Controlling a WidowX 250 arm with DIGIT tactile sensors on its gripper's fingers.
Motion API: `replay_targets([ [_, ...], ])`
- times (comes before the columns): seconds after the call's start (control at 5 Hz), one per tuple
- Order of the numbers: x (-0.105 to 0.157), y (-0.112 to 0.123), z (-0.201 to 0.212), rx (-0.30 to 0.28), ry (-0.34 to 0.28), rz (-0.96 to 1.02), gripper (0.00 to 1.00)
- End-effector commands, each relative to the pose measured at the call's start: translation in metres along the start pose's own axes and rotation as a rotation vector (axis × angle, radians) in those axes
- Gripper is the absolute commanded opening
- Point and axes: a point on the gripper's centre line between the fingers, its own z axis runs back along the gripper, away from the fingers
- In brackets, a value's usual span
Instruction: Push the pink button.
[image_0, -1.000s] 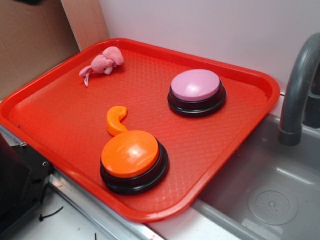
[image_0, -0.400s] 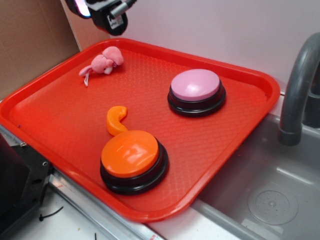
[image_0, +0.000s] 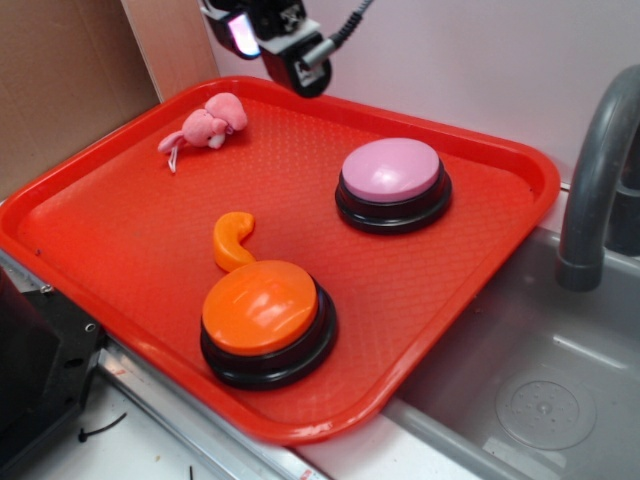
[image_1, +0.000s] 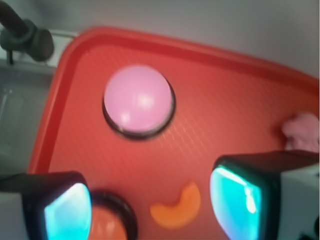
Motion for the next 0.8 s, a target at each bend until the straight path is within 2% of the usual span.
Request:
replay_targets([
  [0.0,0.031,-0.015,-0.021,-0.032,-0.057,-0.089,1.00],
  [0.2,0.036,-0.008,-0.049,-0.025,-0.042,-0.077,1.00],
  [0.4,0.046,-0.007,-0.062,-0.040,-0.057,-0.069,1.00],
  [0.6,0.048,-0.010,-0.084,-0.032,0.030,-0.070,1.00],
])
